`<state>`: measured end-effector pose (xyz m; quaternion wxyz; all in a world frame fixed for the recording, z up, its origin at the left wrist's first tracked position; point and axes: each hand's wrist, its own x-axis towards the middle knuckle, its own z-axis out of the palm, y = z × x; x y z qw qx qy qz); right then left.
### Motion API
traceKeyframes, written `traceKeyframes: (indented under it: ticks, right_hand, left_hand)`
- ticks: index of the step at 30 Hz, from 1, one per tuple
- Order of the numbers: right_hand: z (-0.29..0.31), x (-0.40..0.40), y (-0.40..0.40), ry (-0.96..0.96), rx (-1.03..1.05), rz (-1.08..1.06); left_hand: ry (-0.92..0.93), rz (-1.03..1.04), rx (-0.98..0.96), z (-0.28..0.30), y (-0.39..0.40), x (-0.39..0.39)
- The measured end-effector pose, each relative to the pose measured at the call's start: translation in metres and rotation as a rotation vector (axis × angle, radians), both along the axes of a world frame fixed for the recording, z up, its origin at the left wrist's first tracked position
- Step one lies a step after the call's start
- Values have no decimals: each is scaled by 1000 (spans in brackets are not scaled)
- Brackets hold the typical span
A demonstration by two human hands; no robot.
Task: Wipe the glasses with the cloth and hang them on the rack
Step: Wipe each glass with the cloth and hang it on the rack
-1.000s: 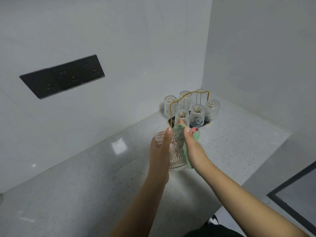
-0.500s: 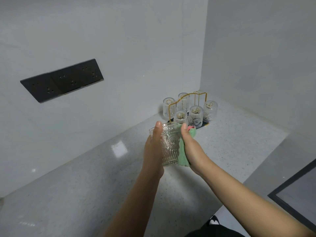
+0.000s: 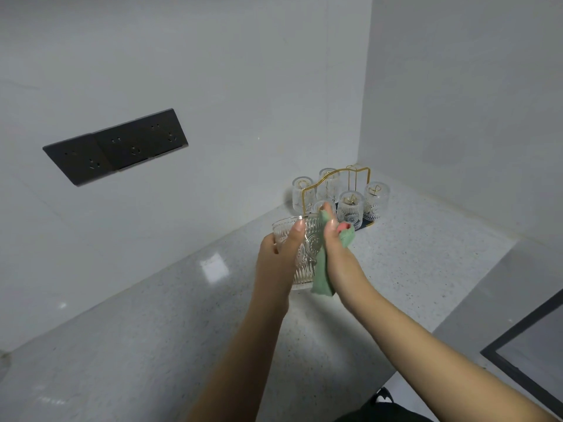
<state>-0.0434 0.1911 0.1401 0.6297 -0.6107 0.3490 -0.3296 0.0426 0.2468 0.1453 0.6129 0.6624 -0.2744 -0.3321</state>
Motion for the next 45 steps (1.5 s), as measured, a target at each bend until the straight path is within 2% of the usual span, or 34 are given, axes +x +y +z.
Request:
traceKeyframes:
  ticks: [2,4,8,10,12,14,17,19,23,25,27,29,31,33,37,40,42,45]
  right_hand:
    - [0,1,-12,24,120,-8]
    - [3,1,-10,94,123,5]
    - [1,0,12,16,-200,70]
    - [-7,-1,19,-6,-266,126]
    - [-9,-4,17,-6,-240,145]
    - [-7,-4,9,30,-98,98]
    - [-1,-1,-7,45,228,82]
    - [3,0,-6,19,249,83]
    - [1,1,7,-36,90,-15]
    - [6,2,17,-76,-81,-16]
    - [7,3,16,-45,-169,-23]
    - [10,3,4,-23,-80,-42]
    - [12,2,-10,-71,169,-40]
    - [18,1,-10,-133,256,-32]
    - [10,2,3,-60,72,-62]
    - [16,5,17,-109,-202,-33]
    - [13,6,13,-111,-264,-42]
    - [20,4,-5,-83,127,-57]
  left_hand:
    - [62,6,-7,-1,-1,-6]
    - [127,-2,-16,3,-3,-10]
    - [149,36,-39,4,-8,-1]
    - [209,-6,-31,1,-9,10]
    - [295,-52,-90,-2,-6,15]
    - [328,-124,-141,-4,-4,13]
    - [275,-170,-157,-4,-4,5]
    - [199,-138,-148,-1,-5,6]
    - [-50,67,-32,3,-10,8]
    - [-73,49,-13,4,-8,2]
    - [-26,28,-31,6,-4,-3]
    - [50,-74,-91,1,-3,-2]
    - [138,-165,-161,-2,-2,-3]
    - [138,-208,-193,-2,-2,-1]
    - [-49,-61,-111,3,-7,9]
    - [-12,-16,-80,1,-7,11]
    - [34,-72,-110,0,-6,9]
    - [94,-169,-185,-3,-4,4]
